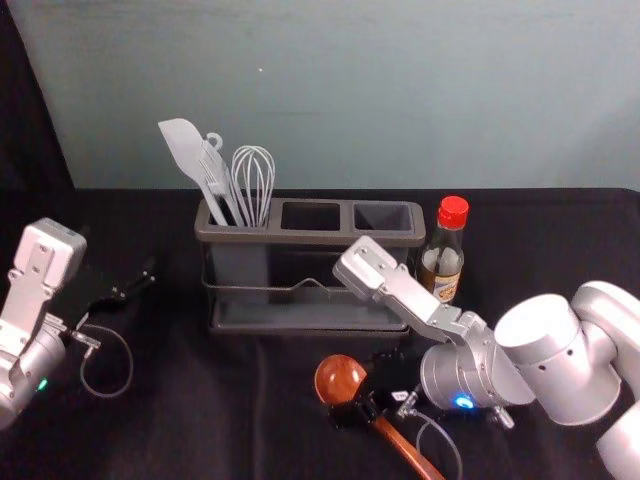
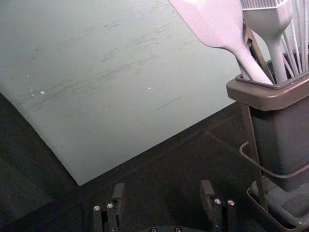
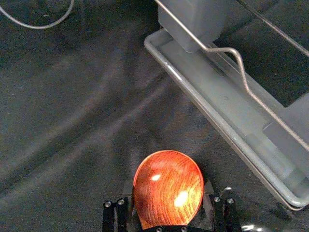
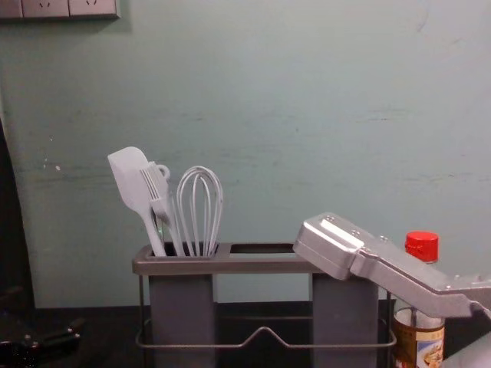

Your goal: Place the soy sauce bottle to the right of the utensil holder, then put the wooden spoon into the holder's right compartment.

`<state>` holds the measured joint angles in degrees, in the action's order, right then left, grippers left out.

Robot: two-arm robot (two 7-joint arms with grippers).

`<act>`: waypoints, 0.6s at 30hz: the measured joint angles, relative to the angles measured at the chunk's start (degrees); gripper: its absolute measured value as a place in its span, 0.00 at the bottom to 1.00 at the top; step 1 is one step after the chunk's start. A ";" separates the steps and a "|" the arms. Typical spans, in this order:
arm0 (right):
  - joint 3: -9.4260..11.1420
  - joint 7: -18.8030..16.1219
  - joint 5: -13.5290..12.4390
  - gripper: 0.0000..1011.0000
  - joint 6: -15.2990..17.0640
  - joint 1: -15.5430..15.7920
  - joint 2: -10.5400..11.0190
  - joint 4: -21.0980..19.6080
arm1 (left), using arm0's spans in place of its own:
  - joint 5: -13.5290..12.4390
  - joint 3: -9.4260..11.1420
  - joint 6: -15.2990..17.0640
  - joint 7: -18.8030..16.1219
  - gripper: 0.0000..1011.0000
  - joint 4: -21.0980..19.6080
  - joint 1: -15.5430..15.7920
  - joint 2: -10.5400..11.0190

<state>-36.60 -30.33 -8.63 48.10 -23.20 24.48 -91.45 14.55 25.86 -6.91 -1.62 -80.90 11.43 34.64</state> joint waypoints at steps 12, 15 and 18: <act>4.49 1.81 0.47 0.83 -5.22 4.63 0.88 -4.85 | 0.00 0.00 0.00 0.00 1.00 0.00 0.00 0.00; 5.50 2.06 0.43 0.83 -7.15 5.77 1.27 -6.26 | 0.00 0.00 0.00 0.00 1.00 0.00 0.00 0.00; 6.67 2.48 0.30 0.83 -9.46 7.11 1.72 -7.99 | 0.00 0.00 0.00 0.00 1.00 0.00 0.00 0.00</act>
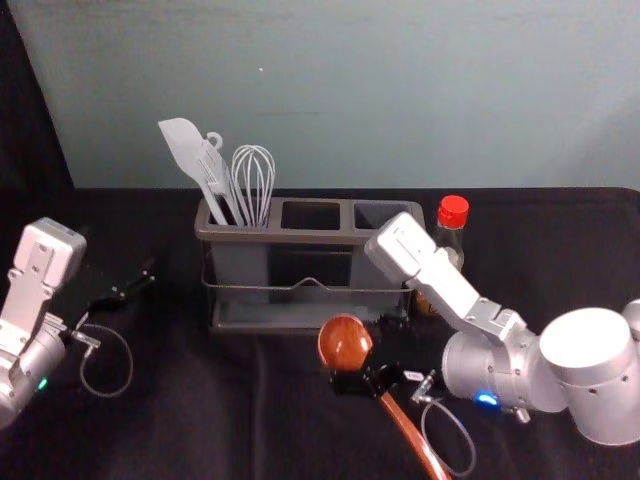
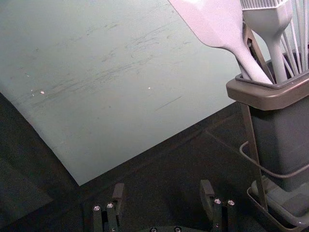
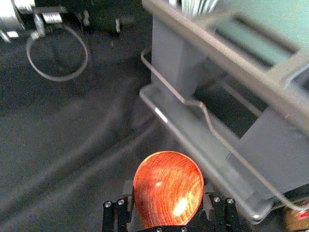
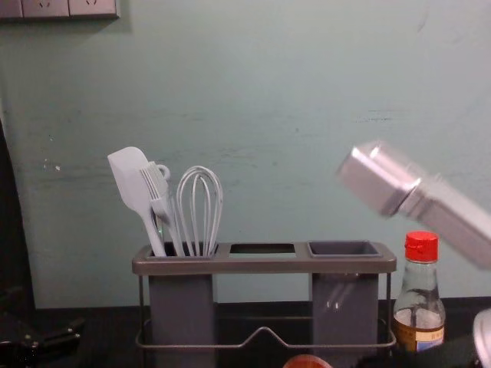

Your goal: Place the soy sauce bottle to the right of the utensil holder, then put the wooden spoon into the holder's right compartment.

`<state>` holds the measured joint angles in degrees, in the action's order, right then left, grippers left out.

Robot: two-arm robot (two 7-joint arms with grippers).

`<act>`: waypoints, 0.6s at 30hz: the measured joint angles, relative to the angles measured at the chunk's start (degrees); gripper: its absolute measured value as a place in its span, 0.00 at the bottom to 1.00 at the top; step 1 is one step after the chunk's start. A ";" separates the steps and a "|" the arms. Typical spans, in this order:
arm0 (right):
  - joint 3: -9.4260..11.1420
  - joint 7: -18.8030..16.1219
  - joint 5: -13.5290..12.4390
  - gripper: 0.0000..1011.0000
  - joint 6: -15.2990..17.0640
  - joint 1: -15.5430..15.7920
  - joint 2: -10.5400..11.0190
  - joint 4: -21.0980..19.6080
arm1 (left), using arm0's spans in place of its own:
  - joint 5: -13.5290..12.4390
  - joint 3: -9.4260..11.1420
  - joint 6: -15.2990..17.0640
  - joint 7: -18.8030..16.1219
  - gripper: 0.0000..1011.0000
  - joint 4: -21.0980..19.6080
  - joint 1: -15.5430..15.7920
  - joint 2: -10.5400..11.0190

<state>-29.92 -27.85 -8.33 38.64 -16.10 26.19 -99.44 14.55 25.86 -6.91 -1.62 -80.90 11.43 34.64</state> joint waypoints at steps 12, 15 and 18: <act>5.67 0.66 -3.13 0.83 -12.11 5.92 3.66 -9.89 | 0.00 0.00 0.00 0.00 1.00 0.00 0.00 0.00; 6.94 -0.66 -4.94 0.83 -15.14 6.11 5.05 -11.84 | 0.00 0.00 0.00 0.00 1.00 0.00 0.00 0.00; 7.84 -2.03 -6.77 0.83 -16.64 5.41 5.77 -12.32 | 0.00 0.00 0.00 0.00 1.00 0.00 0.00 0.00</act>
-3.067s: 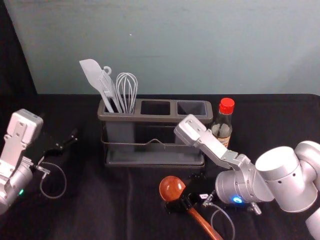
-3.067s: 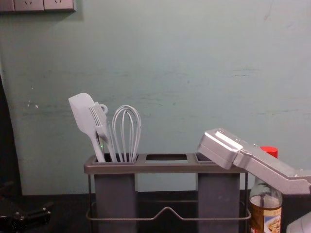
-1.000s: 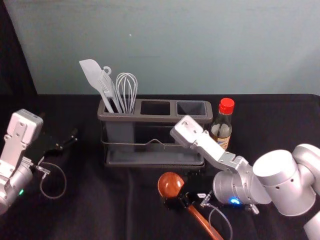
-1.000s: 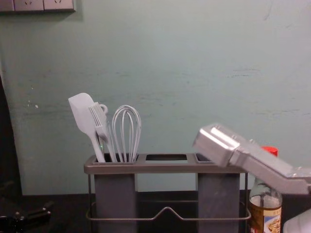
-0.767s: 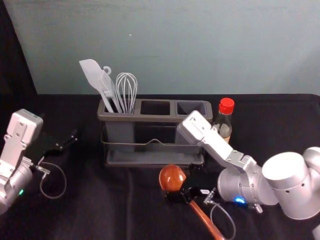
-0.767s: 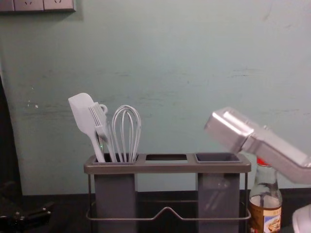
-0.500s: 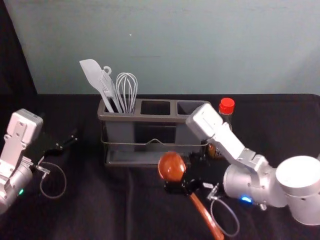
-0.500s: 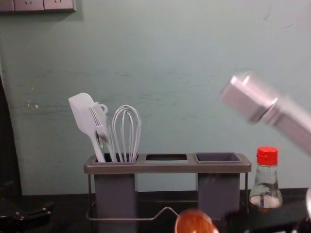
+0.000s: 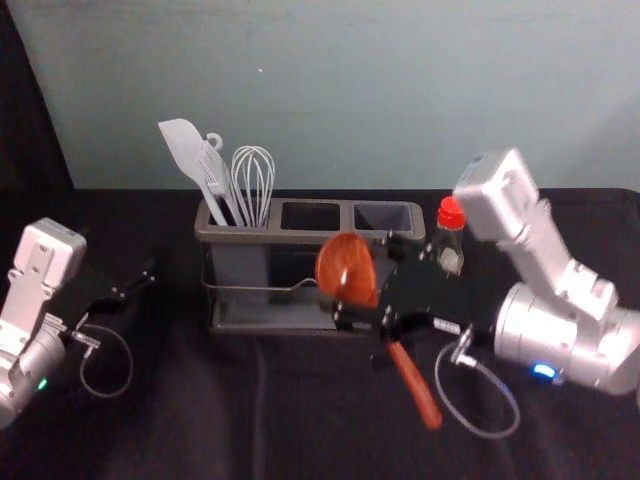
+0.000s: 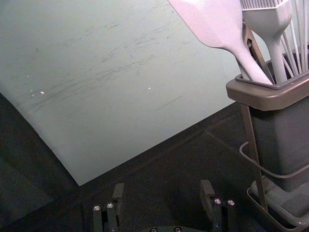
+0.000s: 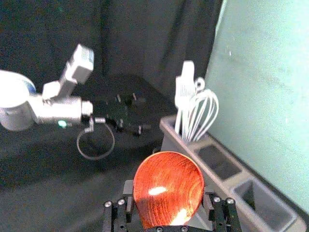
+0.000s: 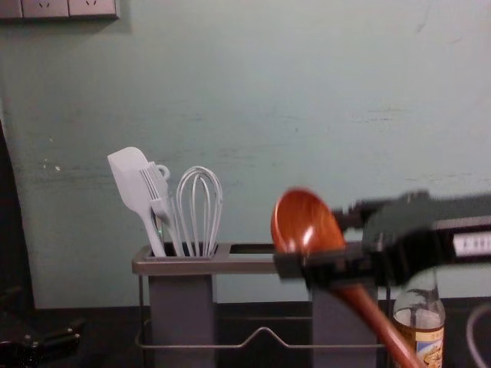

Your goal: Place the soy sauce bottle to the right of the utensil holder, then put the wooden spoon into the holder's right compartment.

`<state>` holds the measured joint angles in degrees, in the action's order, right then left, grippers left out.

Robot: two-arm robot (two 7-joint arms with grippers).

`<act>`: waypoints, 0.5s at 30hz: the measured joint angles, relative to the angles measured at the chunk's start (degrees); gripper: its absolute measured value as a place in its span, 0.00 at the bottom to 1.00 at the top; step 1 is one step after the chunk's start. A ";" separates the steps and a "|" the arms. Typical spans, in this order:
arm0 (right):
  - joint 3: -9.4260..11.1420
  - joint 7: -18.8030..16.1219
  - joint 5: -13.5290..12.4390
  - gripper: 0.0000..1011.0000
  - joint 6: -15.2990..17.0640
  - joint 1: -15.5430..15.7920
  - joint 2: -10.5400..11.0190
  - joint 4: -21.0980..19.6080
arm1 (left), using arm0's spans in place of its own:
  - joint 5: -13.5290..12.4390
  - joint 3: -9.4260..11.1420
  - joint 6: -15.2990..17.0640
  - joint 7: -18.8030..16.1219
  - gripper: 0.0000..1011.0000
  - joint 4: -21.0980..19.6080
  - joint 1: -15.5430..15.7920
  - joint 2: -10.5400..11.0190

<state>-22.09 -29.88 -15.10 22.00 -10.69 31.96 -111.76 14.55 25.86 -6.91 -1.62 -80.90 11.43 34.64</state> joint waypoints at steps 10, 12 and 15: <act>1.75 -1.64 -4.04 0.83 -2.06 -4.76 0.12 1.06 | 0.00 0.00 0.00 0.00 1.00 0.00 0.00 0.00; 1.80 -1.51 -4.83 0.83 -2.07 -6.69 -0.64 2.59 | 0.00 0.00 0.00 0.00 1.00 0.00 0.00 0.00; 1.78 -1.46 -5.49 0.83 -2.07 -8.69 -1.37 4.34 | 0.00 0.00 0.00 0.00 1.00 0.00 0.00 0.00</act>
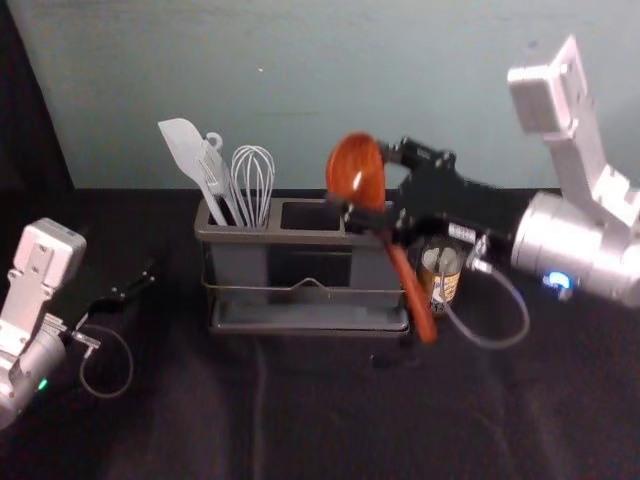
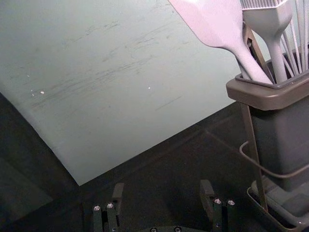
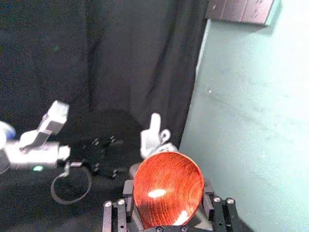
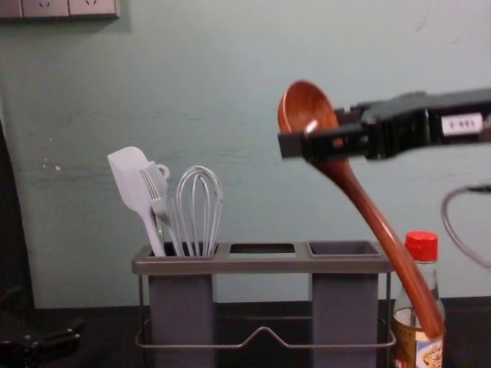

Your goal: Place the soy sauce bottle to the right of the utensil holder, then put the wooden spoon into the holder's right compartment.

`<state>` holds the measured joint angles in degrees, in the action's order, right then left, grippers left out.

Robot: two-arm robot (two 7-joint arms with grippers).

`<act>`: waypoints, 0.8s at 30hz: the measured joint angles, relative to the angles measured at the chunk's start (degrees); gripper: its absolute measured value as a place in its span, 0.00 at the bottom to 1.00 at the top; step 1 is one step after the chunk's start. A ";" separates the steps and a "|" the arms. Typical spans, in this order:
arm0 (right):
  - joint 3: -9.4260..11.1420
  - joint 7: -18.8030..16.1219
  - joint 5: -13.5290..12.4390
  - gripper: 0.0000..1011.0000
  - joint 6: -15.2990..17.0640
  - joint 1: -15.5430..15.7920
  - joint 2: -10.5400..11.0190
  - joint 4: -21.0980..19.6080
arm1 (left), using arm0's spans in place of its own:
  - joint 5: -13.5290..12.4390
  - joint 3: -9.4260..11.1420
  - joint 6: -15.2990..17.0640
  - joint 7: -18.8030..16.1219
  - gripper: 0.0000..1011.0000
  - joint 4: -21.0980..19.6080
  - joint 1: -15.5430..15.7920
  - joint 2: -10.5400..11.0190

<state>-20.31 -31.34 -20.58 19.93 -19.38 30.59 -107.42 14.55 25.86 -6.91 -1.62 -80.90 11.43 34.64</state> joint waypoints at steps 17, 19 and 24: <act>-3.85 -1.54 -1.46 0.83 1.80 -16.31 -3.32 12.93 | 0.00 0.00 0.00 0.00 1.00 0.00 0.00 0.00; -4.58 -1.63 -1.46 0.83 1.43 -17.88 -3.89 14.67 | 0.00 0.00 0.00 0.00 1.00 0.00 0.00 0.00; -6.42 -1.99 -1.35 0.83 0.16 -20.92 -5.33 19.28 | 0.00 0.00 0.00 0.00 1.00 0.00 0.00 0.00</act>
<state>-26.73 -33.32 -21.93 20.08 -40.30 25.25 -88.13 14.55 25.86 -6.91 -1.62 -80.90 11.43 34.65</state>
